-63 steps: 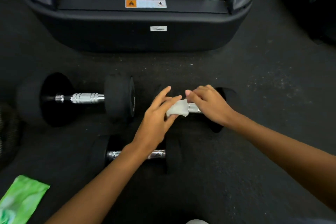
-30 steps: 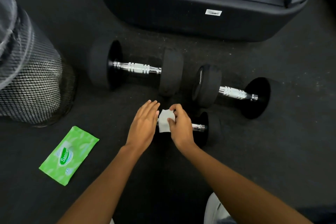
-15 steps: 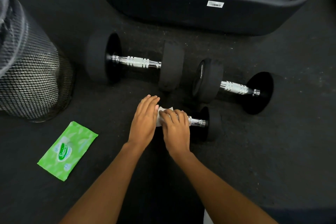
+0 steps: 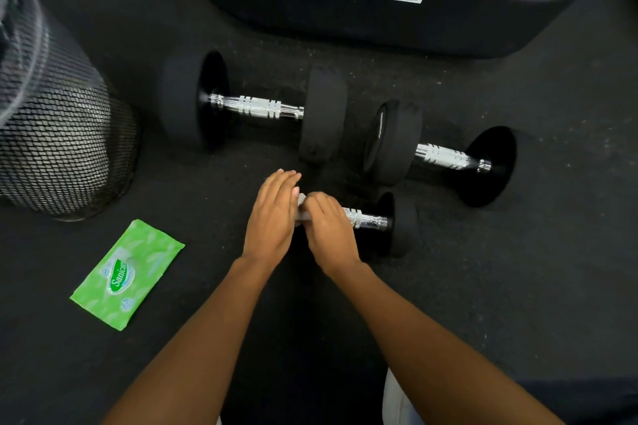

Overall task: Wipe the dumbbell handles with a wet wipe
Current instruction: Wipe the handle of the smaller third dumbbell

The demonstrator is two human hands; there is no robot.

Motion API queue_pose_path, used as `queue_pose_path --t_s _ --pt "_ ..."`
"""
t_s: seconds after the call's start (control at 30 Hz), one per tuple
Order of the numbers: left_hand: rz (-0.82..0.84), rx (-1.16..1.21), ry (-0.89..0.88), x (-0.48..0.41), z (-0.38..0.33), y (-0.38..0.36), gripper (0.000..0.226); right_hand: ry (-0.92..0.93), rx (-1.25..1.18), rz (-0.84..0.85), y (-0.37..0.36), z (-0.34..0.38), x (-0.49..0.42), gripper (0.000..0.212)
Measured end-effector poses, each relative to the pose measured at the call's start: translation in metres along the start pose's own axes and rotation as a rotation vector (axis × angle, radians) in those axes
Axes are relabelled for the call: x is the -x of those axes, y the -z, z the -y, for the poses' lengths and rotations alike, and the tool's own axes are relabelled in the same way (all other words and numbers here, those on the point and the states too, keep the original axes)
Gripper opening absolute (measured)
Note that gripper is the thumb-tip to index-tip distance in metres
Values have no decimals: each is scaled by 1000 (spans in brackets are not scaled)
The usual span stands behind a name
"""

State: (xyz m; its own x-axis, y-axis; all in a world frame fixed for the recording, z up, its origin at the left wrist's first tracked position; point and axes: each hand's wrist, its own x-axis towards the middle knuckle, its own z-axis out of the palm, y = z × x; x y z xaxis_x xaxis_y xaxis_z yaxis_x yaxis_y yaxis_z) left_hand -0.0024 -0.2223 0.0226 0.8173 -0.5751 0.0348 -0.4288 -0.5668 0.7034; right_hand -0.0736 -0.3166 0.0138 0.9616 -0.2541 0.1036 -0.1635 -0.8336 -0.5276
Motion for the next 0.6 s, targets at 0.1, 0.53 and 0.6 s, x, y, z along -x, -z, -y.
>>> queue_pose_path --t_s 0.1,0.53,0.6 --pt "4 -2 12 -4 -2 1 36 -26 -31 70 6 -5 -3 24" --pt "10 -26 -5 -3 -1 2 36 111 152 138 16 -18 -8 31" --pt "6 -22 1 -4 0 1 36 131 165 135 25 -28 -2 31"
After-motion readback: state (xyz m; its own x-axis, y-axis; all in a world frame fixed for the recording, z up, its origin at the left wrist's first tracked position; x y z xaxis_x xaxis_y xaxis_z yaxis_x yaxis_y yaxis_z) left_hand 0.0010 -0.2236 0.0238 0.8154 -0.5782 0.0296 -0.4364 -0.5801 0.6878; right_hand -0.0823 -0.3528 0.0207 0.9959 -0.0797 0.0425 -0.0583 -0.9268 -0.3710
